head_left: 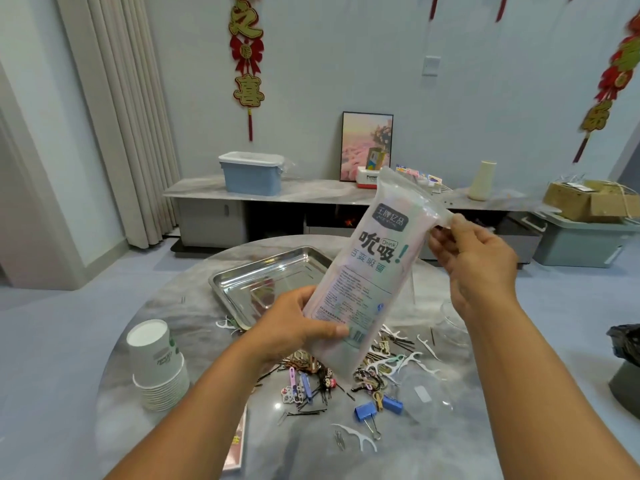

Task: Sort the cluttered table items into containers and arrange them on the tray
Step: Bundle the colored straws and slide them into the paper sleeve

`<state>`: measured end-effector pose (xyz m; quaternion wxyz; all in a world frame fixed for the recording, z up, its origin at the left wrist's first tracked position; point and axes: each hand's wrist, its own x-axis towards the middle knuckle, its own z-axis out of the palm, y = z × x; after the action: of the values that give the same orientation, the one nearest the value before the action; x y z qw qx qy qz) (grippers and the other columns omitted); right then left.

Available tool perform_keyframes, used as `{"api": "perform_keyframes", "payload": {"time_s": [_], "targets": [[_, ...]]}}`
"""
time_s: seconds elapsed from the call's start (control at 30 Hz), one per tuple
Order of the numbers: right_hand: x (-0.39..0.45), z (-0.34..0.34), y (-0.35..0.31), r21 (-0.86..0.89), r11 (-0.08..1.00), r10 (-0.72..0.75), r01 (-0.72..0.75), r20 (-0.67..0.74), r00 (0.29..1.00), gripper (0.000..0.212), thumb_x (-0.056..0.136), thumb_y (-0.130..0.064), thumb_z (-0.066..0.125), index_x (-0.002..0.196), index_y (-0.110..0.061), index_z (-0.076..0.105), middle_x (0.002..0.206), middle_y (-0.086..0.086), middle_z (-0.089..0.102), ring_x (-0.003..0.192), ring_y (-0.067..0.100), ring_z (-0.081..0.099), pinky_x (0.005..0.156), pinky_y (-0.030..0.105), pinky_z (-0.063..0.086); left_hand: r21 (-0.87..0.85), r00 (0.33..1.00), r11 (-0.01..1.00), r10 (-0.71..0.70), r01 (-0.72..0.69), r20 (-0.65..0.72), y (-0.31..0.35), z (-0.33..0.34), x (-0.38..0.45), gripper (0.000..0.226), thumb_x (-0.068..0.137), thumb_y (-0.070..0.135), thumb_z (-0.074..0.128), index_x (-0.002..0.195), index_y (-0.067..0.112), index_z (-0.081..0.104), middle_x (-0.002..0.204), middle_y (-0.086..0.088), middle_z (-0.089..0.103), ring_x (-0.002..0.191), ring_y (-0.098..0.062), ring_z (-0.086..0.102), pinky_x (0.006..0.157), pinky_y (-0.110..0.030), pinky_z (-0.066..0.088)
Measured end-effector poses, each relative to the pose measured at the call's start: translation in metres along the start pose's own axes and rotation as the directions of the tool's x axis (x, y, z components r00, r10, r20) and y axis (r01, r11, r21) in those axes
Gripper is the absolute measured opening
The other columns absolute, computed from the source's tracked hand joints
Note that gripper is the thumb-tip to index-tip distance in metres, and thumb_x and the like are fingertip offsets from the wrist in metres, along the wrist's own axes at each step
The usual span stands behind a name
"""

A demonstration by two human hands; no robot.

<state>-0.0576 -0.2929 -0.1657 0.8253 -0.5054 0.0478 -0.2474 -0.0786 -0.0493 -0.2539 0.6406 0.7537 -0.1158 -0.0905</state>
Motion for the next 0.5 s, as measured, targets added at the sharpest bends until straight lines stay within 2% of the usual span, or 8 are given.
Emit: {"api": "perform_keyframes", "payload": {"time_s": [0.03, 0.1, 0.17, 0.2, 0.23, 0.33, 0.4, 0.5], "targets": [[0.001, -0.001, 0.005, -0.097, 0.994, 0.048, -0.045, 0.037, 0.998, 0.021, 0.097, -0.028, 0.068, 0.101, -0.007, 0.069, 0.086, 0.005, 0.071, 0.086, 0.019, 0.067, 0.076, 0.033, 0.061, -0.015, 1.0, 1.0, 0.003, -0.003, -0.024, 0.0, -0.001, 0.001, 0.053, 0.071, 0.015, 0.09, 0.118, 0.016, 0.066, 0.108, 0.001, 0.077, 0.098, -0.017, 0.075, 0.079, -0.037, 0.063], [-0.001, -0.003, 0.016, -0.403, 0.901, 0.255, -0.159, 0.197, 0.947, 0.053, 0.084, -0.049, 0.076, 0.123, -0.016, 0.063, 0.11, 0.002, 0.072, 0.104, 0.02, 0.067, 0.084, 0.039, 0.059, -0.055, 0.998, 0.998, -0.004, 0.001, -0.066, 0.002, -0.004, 0.003, 0.048, 0.073, 0.016, 0.088, 0.116, 0.013, 0.067, 0.105, -0.002, 0.077, 0.094, -0.02, 0.076, 0.073, -0.034, 0.062], [-0.013, -0.002, 0.031, -0.612, 0.764, 0.508, -0.203, 0.378, 0.774, 0.073, 0.073, -0.055, 0.081, 0.134, -0.025, 0.055, 0.118, 0.002, 0.072, 0.107, 0.025, 0.07, 0.085, 0.042, 0.059, -0.097, 0.996, 0.995, -0.018, 0.01, -0.083, 0.005, -0.007, 0.005, 0.043, 0.076, 0.018, 0.086, 0.115, 0.014, 0.068, 0.104, -0.004, 0.078, 0.092, -0.022, 0.076, 0.07, -0.031, 0.062], [-0.022, 0.001, 0.042, -0.65, 0.732, 0.58, -0.204, 0.438, 0.687, 0.07, 0.073, -0.05, 0.083, 0.133, -0.026, 0.055, 0.117, 0.001, 0.074, 0.104, 0.027, 0.073, 0.082, 0.041, 0.061, -0.107, 0.996, 0.994, -0.025, 0.016, -0.087, 0.005, -0.008, 0.006, 0.041, 0.078, 0.021, 0.085, 0.115, 0.015, 0.069, 0.105, -0.003, 0.078, 0.092, -0.022, 0.076, 0.07, -0.031, 0.062], [-0.03, 0.004, 0.054, -0.649, 0.733, 0.599, -0.203, 0.474, 0.645, 0.062, 0.077, -0.043, 0.083, 0.13, -0.025, 0.057, 0.113, 0.001, 0.076, 0.1, 0.026, 0.074, 0.077, 0.04, 0.062, -0.105, 0.995, 0.994, -0.027, 0.018, -0.092, 0.007, -0.007, 0.007, 0.039, 0.081, 0.024, 0.083, 0.116, 0.018, 0.07, 0.106, -0.002, 0.078, 0.094, -0.021, 0.076, 0.073, -0.034, 0.062], [-0.04, 0.013, 0.091, -0.553, 0.808, 0.511, -0.2, 0.49, 0.706, 0.045, 0.087, -0.029, 0.079, 0.128, -0.021, 0.061, 0.111, 0.002, 0.077, 0.097, 0.025, 0.076, 0.076, 0.042, 0.062, -0.087, 0.992, 0.996, -0.02, 0.009, -0.127, 0.007, -0.009, 0.007, 0.038, 0.091, 0.028, 0.074, 0.128, 0.029, 0.064, 0.116, 0.007, 0.075, 0.102, -0.017, 0.073, 0.086, -0.04, 0.061], [-0.037, 0.018, 0.111, -0.495, 0.829, 0.504, -0.262, 0.457, 0.733, 0.045, 0.09, -0.027, 0.077, 0.131, -0.018, 0.061, 0.113, 0.005, 0.076, 0.1, 0.029, 0.075, 0.085, 0.051, 0.061, -0.069, 0.979, 0.998, -0.023, 0.009, -0.203, 0.008, -0.015, 0.004, 0.051, 0.096, 0.028, 0.069, 0.143, 0.032, 0.051, 0.127, 0.014, 0.067, 0.11, -0.01, 0.068, 0.085, -0.028, 0.057], [-0.024, 0.026, 0.141, -0.459, 0.792, 0.57, -0.402, 0.323, 0.755, 0.04, 0.093, -0.023, 0.072, 0.13, -0.012, 0.061, 0.11, 0.007, 0.077, 0.097, 0.029, 0.076, 0.081, 0.049, 0.062, 0.032, 0.932, 0.997, -0.056, 0.073, -0.358, 0.006, -0.035, 0.005, 0.058, 0.102, 0.024, 0.059, 0.155, 0.028, 0.034, 0.148, 0.005, 0.05, 0.129, -0.012, 0.051, 0.093, -0.026, 0.046]]}}
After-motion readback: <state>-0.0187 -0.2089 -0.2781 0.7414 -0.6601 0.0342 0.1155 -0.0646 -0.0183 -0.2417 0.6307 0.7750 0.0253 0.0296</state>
